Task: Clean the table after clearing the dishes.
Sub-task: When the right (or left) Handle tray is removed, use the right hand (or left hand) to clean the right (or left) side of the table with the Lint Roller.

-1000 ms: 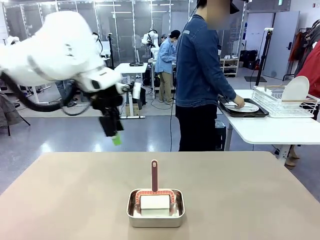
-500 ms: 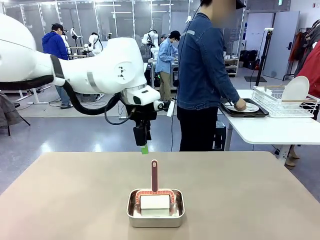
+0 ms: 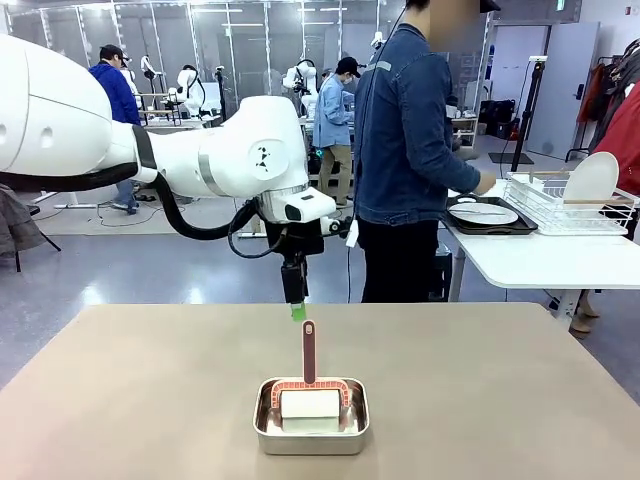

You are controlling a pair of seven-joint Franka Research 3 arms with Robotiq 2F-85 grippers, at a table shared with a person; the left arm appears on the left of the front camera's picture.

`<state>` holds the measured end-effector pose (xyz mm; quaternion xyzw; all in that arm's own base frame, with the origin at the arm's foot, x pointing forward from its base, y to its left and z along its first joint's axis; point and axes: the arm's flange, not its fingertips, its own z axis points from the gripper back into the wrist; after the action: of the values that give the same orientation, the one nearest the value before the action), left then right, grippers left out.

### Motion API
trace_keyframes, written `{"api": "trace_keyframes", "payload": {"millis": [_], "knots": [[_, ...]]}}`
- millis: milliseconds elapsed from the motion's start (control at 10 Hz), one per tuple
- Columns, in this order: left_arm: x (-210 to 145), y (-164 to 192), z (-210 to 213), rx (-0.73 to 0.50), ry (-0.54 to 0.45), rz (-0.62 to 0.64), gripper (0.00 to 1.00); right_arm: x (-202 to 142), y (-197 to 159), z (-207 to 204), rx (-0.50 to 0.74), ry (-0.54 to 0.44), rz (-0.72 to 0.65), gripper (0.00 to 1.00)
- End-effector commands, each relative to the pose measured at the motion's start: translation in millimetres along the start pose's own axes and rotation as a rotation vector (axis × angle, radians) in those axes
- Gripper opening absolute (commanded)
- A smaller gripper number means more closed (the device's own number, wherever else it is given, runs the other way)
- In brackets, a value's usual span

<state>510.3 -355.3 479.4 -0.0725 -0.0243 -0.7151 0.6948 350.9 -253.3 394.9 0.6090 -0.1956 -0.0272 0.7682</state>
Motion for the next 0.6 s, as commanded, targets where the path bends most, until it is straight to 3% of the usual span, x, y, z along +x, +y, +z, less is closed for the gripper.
{"api": "trace_keyframes", "payload": {"millis": [0, 500], "knots": [[1, 3, -4, -0.072, 0.012, 0.013, 1.0, -1, 3, 1, -0.001, 0.0, 0.012, 1.0], [6, 11, -40, -0.163, -0.002, 0.077, 1.0, -1, 3, 1, -0.001, 0.0, 0.012, 1.0]]}}
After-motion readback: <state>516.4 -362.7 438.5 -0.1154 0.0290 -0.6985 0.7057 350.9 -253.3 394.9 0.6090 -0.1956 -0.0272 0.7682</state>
